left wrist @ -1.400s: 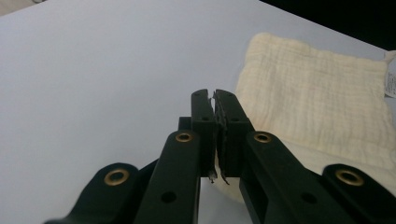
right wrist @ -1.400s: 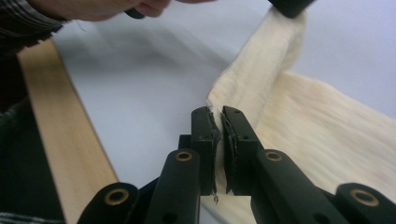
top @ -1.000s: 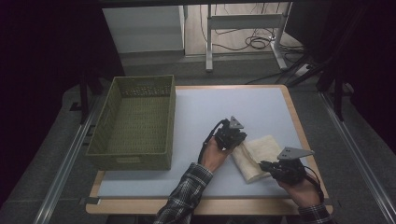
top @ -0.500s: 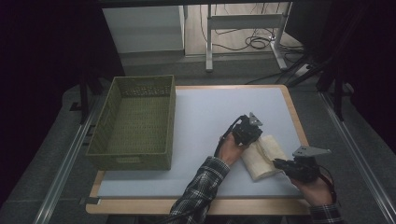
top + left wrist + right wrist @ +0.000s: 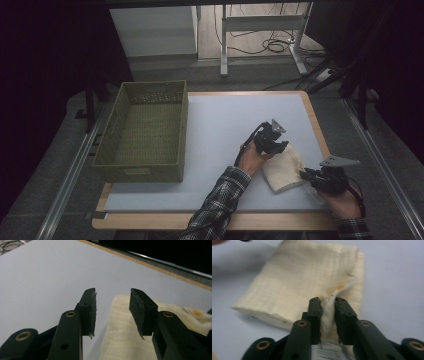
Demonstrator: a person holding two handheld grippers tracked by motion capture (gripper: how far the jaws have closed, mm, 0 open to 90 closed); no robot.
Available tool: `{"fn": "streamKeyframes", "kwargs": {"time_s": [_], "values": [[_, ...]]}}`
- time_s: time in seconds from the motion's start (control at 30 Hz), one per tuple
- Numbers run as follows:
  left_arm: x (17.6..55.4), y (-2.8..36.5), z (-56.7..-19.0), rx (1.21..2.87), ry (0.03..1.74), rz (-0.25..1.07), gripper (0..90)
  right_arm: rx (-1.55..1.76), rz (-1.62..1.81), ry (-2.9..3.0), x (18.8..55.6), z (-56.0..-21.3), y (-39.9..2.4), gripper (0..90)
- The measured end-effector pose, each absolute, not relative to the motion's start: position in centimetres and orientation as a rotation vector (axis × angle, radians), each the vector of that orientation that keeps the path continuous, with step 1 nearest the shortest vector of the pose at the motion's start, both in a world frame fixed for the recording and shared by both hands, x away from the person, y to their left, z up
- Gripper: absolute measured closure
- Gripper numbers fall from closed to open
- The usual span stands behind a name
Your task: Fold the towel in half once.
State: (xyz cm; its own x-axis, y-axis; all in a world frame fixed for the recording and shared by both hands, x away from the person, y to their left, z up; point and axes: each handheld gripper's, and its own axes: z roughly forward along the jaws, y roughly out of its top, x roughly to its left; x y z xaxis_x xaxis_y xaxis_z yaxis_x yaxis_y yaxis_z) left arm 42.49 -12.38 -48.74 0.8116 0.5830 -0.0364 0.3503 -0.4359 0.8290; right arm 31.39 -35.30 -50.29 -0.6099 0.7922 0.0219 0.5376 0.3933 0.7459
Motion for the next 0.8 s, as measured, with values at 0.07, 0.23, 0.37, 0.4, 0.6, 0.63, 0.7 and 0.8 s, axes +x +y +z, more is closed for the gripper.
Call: {"fn": "streamKeyframes", "kwargs": {"time_s": [0.07,0.23,0.37,0.4,0.6,0.63,0.7,0.8], "values": [[42.4,-11.6,-48.4,2.059,0.697,0.32,54.7,1.17,1.047,2.307,31.4,-50.3,-35.9,69.6],[41.9,-9.7,-48.7,2.067,0.716,0.325,50.7,1.203,0.994,2.258,31.2,-50.0,-37.5,64.2],[41.2,-8.1,-49.2,2.065,0.738,0.314,47.1,1.222,0.961,2.222,31.0,-49.4,-38.5,64.4],[41.0,-7.8,-49.3,2.067,0.74,0.316,45.9,1.22,0.964,2.218,30.9,-49.3,-38.5,64.6],[40.1,-6.3,-49.8,2.074,0.755,0.279,46.2,1.19,1.012,2.233,31.3,-48.9,-37.2,63.9],[40.0,-6.1,-50.0,2.077,0.758,0.27,46.2,1.188,1.022,2.239,31.5,-48.9,-36.8,63.4],[39.9,-6.1,-50.6,2.081,0.766,0.254,46.3,1.179,1.023,2.249,31.8,-49.1,-36.3,62.8],[40.0,-6.3,-51.4,2.088,0.795,0.24,46.3,1.184,0.995,2.266,32.3,-49.7,-35.9,62.0]]}}
